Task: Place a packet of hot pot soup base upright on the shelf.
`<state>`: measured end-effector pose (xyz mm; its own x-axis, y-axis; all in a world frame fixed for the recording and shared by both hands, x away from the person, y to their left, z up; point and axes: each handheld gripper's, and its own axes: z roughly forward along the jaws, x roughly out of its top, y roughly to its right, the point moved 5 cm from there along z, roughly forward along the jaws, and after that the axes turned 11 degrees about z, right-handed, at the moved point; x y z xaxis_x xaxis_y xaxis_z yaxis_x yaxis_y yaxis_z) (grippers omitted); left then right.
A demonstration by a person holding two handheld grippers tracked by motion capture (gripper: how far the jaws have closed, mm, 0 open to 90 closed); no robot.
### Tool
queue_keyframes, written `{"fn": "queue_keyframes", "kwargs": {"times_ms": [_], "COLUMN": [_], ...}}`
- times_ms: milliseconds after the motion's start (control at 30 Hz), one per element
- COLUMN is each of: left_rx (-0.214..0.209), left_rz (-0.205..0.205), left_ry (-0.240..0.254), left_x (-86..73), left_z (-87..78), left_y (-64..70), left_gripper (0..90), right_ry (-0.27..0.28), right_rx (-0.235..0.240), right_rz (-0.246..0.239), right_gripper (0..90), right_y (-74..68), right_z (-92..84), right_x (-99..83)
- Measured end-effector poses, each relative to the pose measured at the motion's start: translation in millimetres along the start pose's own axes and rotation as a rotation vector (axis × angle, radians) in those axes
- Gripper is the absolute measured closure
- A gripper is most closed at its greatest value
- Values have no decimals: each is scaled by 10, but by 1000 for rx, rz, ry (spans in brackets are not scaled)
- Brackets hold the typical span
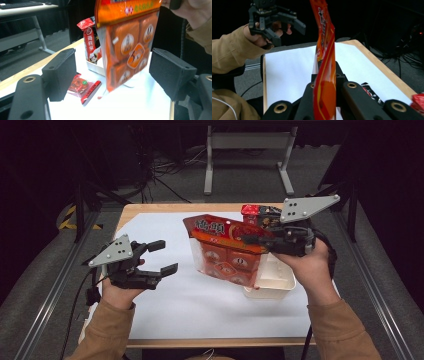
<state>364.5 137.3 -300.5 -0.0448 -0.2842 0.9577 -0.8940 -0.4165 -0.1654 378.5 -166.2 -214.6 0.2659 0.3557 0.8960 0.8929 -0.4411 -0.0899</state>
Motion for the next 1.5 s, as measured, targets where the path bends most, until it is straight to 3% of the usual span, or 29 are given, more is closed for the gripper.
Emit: {"fn": "queue_keyframes", "kwargs": {"times_ms": [267, 500, 1000, 1400, 1500], "left_rx": [2, 11, 40, 49, 43], "left_rz": [-23, -45, -76, -90, -110], "left_ry": [-25, -38, -79, -95, -104], "left_x": [-91, -171, -270, -319, -328], "left_z": [29, 52, 99, 103, 102], "left_y": [-86, -162, -251, -293, -296], "left_gripper": [178, 132, 33, 24, 33], "right_ry": [24, 27, 61, 79, 85], "right_rx": [-32, -103, -184, -248, -259], "right_rz": [13, 20, 64, 128, 148], "right_gripper": [895, 895, 895, 895, 895], "right_y": [108, 255, 551, 697, 736], "right_z": [-165, -304, -504, -561, -567], "right_x": [112, 169, 94, 0, -31]}}
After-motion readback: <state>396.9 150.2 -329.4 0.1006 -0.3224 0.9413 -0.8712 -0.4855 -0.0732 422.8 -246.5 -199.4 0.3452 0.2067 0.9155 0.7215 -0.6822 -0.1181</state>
